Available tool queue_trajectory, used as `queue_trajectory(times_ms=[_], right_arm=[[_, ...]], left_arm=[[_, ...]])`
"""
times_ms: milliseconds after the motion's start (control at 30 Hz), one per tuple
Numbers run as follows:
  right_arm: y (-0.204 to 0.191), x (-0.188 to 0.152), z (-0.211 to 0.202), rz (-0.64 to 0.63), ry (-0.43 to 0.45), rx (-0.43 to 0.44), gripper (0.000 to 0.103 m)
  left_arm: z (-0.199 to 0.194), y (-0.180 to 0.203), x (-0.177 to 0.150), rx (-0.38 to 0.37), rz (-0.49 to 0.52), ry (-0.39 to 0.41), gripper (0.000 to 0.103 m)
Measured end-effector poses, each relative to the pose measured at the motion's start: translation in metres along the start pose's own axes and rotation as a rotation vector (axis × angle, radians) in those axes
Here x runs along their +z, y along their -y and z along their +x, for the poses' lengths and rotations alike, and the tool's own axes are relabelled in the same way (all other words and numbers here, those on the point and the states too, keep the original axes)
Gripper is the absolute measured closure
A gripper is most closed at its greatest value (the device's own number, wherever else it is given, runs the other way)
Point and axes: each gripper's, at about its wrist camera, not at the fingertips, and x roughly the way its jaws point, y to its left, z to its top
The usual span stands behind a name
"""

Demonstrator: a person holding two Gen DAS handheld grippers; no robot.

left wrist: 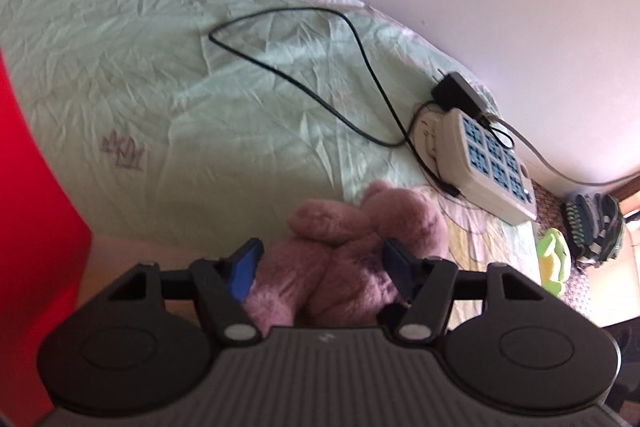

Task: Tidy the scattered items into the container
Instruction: 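Lift the pink teddy bear with the right gripper toward the red box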

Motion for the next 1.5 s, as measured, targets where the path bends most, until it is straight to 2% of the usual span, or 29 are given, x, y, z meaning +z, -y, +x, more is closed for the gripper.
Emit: queue_trajectory(times_ms=[333,467,600,733,800,833,867,900,967,1033,1133,1300,1433,1500], right_arm=[[0.022,-0.021,-0.059,-0.027,-0.067,-0.070,0.081],[0.036,-0.031,-0.080,0.000,-0.084,-0.096,0.081],[0.042,-0.039,-0.096,-0.001,-0.083,-0.126,0.077],[0.049,-0.041,-0.108,0.023,-0.059,-0.133,0.068],[0.050,-0.038,-0.114,0.049,-0.022,-0.109,0.062],[0.050,-0.035,-0.115,0.056,-0.003,-0.096,0.060],[0.048,-0.034,-0.115,0.053,0.008,-0.091,0.053],[0.047,-0.032,-0.112,0.043,0.012,-0.096,0.047],[0.042,-0.030,-0.103,0.016,0.006,-0.113,0.046],[0.039,-0.030,-0.093,-0.011,-0.008,-0.101,0.046],[0.035,-0.029,-0.081,-0.051,-0.021,-0.135,0.045],[0.039,-0.029,-0.070,-0.060,-0.040,-0.112,0.046],[0.039,-0.027,-0.068,-0.069,-0.039,-0.100,0.046],[0.039,-0.027,-0.068,-0.076,-0.041,-0.102,0.050]], left_arm=[[-0.007,0.029,-0.058,-0.108,0.048,-0.156,0.038],[-0.013,0.045,-0.086,-0.128,0.116,-0.213,0.038],[-0.017,0.066,-0.111,-0.122,0.234,-0.251,0.038],[-0.021,0.071,-0.114,-0.129,0.270,-0.245,0.038],[-0.026,0.069,-0.107,-0.124,0.280,-0.219,0.035],[-0.029,0.068,-0.103,-0.119,0.285,-0.199,0.026],[-0.030,0.067,-0.099,-0.110,0.293,-0.178,0.018],[-0.030,0.066,-0.096,-0.096,0.303,-0.158,0.016],[-0.023,0.065,-0.091,-0.072,0.318,-0.143,0.016],[-0.015,0.066,-0.089,-0.094,0.324,-0.155,0.016],[-0.005,0.075,-0.093,-0.097,0.374,-0.161,0.016],[0.005,0.088,-0.099,-0.091,0.453,-0.142,0.025],[0.005,0.092,-0.103,-0.105,0.480,-0.143,0.031],[0.005,0.094,-0.105,-0.106,0.480,-0.145,0.034]])
